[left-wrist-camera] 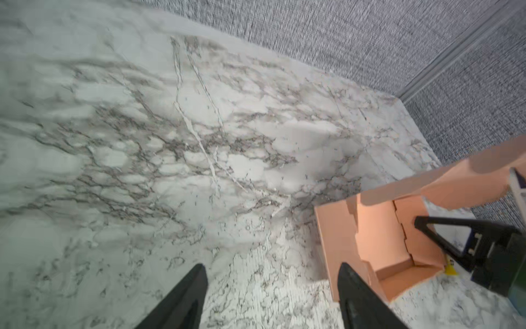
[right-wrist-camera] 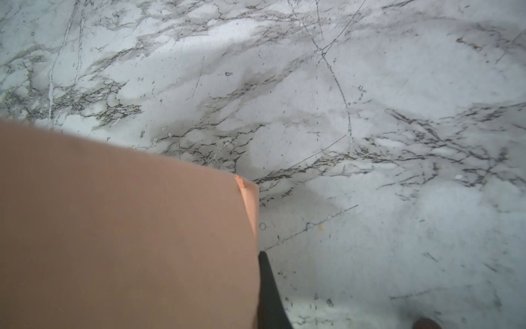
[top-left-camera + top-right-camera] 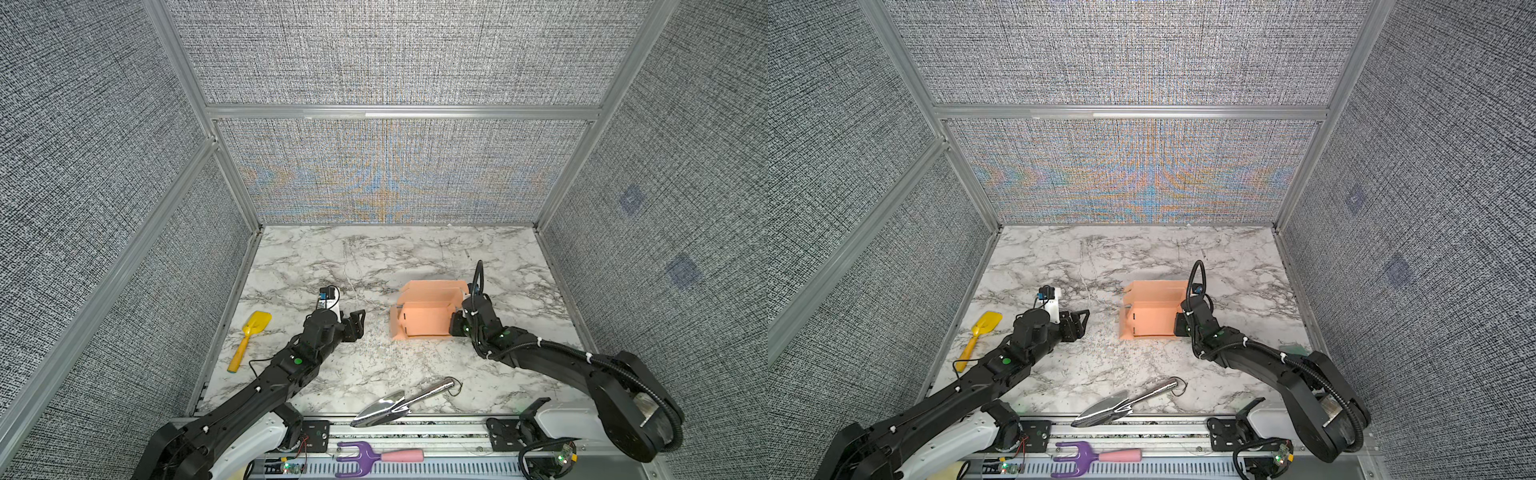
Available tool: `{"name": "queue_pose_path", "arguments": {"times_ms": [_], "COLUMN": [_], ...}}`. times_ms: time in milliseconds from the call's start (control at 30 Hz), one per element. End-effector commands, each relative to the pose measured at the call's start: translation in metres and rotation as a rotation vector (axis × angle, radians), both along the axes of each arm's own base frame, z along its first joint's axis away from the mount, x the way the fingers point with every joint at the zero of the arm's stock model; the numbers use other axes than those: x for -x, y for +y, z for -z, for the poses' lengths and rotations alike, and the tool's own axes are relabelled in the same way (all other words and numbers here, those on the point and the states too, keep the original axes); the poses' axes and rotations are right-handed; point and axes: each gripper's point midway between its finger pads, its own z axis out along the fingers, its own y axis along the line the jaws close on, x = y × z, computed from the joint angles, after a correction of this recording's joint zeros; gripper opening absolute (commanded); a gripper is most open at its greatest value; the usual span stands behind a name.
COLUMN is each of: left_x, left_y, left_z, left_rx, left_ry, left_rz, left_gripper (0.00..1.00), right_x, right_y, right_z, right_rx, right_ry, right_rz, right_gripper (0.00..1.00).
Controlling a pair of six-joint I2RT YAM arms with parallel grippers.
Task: Assemble paper box
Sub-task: Fold the bottom flaps of a flat cardboard box at the center of the table, then first fold the bottom flaps of a flat cardboard box at the center of the table.
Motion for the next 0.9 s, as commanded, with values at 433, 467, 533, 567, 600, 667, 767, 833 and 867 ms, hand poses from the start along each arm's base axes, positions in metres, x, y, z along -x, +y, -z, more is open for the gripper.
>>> {"name": "queue_pose_path", "arguments": {"times_ms": [433,467,533,567,600,667,767,833,867], "left_x": [-0.005,-0.007,-0.009,-0.01,-0.01,-0.009,-0.005,-0.001,0.0], "left_y": [-0.064,-0.067,-0.071,-0.072,-0.073,-0.077,-0.087,-0.089,-0.088], "left_z": [0.007,0.003,-0.003,-0.004,-0.006,-0.009,-0.021,-0.032,-0.039], "left_rx": [0.333,0.36,0.417,0.441,0.463,0.506,0.577,0.648,0.684], "left_ry": [0.117,0.106,0.091,0.091,0.091,0.093,0.07,0.028,-0.023], "left_rz": [0.326,0.337,0.363,0.374,0.389,0.43,0.548,0.593,0.609], "left_gripper": [0.58,0.58,0.58,0.57,0.57,0.55,0.5,0.44,0.4], "right_x": [-0.017,-0.018,-0.021,-0.022,-0.023,-0.024,-0.027,-0.029,-0.029], "right_y": [0.009,0.01,0.012,0.012,0.013,0.016,0.022,0.025,0.025], "right_z": [-0.041,-0.044,-0.048,-0.051,-0.052,-0.055,-0.059,-0.06,-0.061], "right_rx": [-0.098,-0.106,-0.12,-0.124,-0.128,-0.142,-0.161,-0.167,-0.17], "right_ry": [-0.066,-0.067,-0.067,-0.068,-0.067,-0.064,-0.063,-0.06,-0.061], "right_rz": [-0.105,-0.109,-0.12,-0.122,-0.127,-0.141,-0.161,-0.168,-0.17], "right_gripper": [0.0,0.0,0.0,0.0,0.0,0.0,0.0,0.0,0.0]}}
